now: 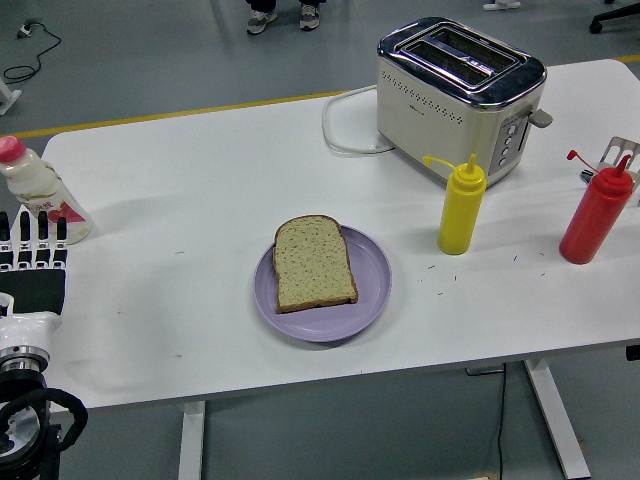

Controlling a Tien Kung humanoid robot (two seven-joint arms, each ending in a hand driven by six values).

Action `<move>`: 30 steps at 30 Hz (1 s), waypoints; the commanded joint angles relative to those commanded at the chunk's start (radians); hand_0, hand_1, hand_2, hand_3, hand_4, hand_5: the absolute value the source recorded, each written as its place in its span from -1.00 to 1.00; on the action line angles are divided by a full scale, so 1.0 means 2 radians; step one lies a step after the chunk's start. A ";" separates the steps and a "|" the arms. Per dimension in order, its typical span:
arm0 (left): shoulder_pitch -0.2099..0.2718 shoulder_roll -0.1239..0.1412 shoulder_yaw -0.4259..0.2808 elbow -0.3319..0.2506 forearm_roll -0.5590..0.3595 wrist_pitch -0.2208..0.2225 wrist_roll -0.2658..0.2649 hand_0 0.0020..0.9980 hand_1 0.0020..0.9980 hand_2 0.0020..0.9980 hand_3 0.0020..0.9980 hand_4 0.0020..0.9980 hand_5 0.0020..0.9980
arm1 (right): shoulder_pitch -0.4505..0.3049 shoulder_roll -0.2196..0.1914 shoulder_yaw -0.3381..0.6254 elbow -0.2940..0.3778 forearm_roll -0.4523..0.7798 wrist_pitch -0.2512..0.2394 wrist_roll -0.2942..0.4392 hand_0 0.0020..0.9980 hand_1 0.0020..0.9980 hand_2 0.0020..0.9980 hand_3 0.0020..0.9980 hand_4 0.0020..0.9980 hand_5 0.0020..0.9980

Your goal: Pick up the cup,pour liquid into bread,place the cup on the desk

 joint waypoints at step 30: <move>0.001 0.000 0.000 0.002 0.000 0.000 0.000 0.73 0.75 0.87 0.73 0.44 1.00 | -0.014 -0.006 0.027 0.000 0.056 0.214 -0.136 0.29 0.24 0.23 0.17 0.14 0.07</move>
